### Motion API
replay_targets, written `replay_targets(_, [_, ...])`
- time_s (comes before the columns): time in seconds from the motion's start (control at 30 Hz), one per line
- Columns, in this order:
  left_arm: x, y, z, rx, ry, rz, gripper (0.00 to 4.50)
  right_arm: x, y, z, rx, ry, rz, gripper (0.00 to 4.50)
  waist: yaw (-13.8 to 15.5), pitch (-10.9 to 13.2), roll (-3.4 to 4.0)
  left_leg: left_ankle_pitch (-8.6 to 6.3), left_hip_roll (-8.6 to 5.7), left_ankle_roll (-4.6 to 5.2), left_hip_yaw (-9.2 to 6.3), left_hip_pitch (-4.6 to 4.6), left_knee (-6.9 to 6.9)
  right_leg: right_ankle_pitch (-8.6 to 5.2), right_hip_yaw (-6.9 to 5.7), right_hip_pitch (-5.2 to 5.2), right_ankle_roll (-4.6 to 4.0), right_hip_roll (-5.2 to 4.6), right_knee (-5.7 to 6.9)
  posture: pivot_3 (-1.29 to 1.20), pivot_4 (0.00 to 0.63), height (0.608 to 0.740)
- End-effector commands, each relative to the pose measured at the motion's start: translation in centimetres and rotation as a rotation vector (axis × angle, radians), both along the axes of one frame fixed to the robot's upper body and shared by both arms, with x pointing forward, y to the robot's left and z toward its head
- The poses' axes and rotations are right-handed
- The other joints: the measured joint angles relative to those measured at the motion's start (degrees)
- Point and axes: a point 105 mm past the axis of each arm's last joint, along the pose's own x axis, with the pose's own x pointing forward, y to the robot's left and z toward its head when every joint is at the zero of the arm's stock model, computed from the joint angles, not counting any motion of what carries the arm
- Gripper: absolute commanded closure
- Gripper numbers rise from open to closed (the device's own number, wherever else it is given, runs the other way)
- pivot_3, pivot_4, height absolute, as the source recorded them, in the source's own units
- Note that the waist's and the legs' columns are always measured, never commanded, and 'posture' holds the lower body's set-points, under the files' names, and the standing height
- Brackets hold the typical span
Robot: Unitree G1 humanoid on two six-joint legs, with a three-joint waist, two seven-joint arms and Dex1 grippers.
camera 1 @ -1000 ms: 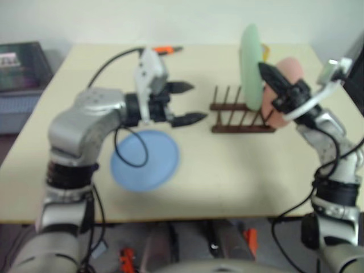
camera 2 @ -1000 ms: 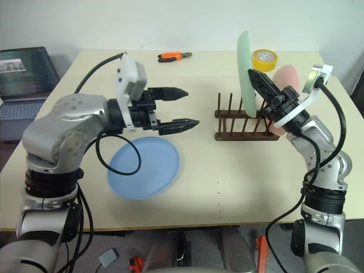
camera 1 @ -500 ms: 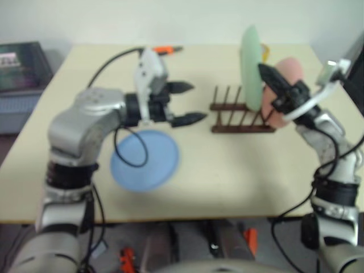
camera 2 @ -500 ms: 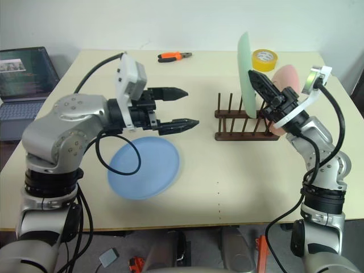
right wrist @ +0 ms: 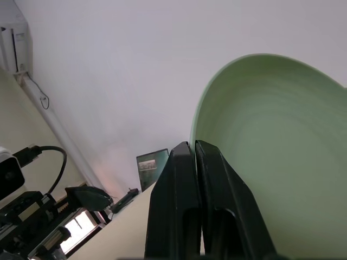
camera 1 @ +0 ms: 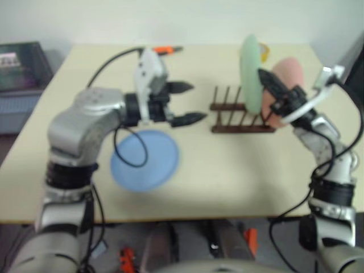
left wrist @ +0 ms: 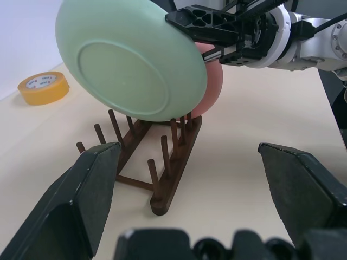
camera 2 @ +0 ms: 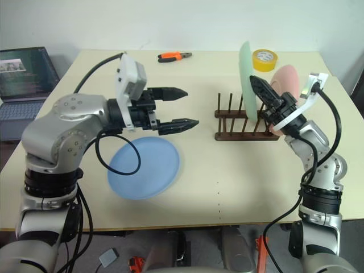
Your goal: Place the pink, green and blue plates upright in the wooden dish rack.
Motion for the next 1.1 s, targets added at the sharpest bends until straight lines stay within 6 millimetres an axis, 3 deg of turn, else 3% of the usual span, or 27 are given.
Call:
replay_targets(0.03, [-0.6,0.0,1.4,-0.01,-0.058,-0.013,0.0,0.0,-0.9,0.9,0.001,-0.036,-0.033,4.48,0.0,0.0,0.0,0.0,0.0,0.0,0.0,0.0,0.0,0.0,0.0,0.0,0.0,0.0,0.0,0.0,0.15,0.74])
replay_targets(0.4, [-0.6,0.0,1.5,-0.011,-0.062,-0.011,0.0,0.4,-1.1,0.5,-0.059,-0.036,-0.078,4.48,0.0,0.0,0.0,0.0,-0.01,0.0,0.0,0.02,0.01,0.0,0.01,0.01,0.0,0.01,0.02,0.0,0.15,0.74])
replay_targets(0.5, [-0.6,0.0,1.5,-0.011,-0.062,-0.012,0.0,0.4,-1.1,0.4,-0.083,-0.042,-0.089,3.81,0.0,0.0,0.0,0.0,0.0,0.0,0.0,0.02,0.01,0.0,0.01,0.01,0.0,0.01,0.02,0.0,0.15,0.74])
replay_targets(0.67, [-0.5,0.0,1.4,-0.013,-0.06,-0.013,0.0,0.2,-0.9,0.2,-0.121,-0.061,-0.096,2.14,0.0,0.0,0.0,0.0,0.0,0.0,0.0,0.0,0.0,0.0,0.01,-0.01,0.0,0.02,0.0,0.0,0.15,0.74])
replay_targets(1.1, [-0.6,0.0,1.4,-0.015,-0.057,-0.012,0.0,-0.6,-0.1,0.2,-0.21,-0.127,-0.087,2.14,0.0,0.0,0.0,0.0,0.0,0.0,0.0,0.0,0.0,0.0,0.01,-0.02,0.0,0.06,0.01,0.0,0.15,0.74])
